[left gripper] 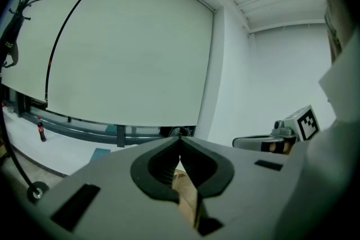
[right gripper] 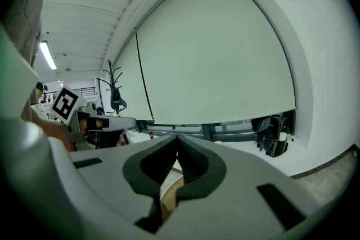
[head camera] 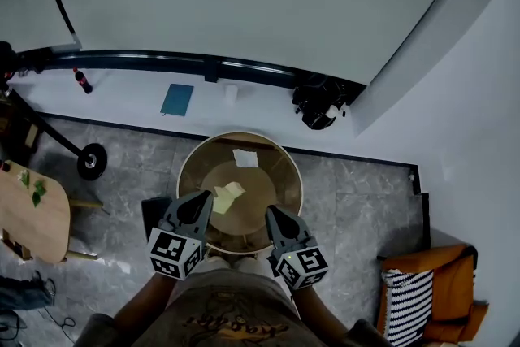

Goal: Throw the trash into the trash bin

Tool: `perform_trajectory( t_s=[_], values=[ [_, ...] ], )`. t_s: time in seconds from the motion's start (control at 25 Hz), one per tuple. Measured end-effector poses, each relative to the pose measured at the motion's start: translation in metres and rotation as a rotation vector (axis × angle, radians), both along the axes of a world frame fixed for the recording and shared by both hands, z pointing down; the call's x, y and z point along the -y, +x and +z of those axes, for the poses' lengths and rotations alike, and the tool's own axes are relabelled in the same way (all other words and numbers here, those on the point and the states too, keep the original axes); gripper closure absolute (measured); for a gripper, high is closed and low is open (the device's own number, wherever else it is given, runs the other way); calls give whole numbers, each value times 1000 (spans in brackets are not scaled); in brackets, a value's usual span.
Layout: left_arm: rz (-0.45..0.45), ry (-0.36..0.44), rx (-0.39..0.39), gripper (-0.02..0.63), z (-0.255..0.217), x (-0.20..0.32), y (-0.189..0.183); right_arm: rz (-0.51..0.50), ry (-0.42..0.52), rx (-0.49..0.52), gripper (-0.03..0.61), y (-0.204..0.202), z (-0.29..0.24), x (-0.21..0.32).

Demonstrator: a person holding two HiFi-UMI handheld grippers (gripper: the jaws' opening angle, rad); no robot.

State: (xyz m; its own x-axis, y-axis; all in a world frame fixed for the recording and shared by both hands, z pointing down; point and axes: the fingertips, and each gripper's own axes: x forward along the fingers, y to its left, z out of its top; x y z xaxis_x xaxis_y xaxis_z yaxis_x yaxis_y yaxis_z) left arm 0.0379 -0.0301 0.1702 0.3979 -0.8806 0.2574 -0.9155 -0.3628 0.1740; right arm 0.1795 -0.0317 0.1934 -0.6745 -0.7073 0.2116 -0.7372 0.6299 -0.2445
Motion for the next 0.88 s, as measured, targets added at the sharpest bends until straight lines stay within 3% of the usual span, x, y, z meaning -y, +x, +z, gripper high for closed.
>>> perform_trajectory(
  t_s=[0.44,0.88],
  values=[
    [-19,-37,-4,594,25,17,1,-17,-32,11,560,-4,21,24],
    [-61,-104,-5,594,89,44,-16,-60,-56,-25,560,-21,64,57]
  ],
)
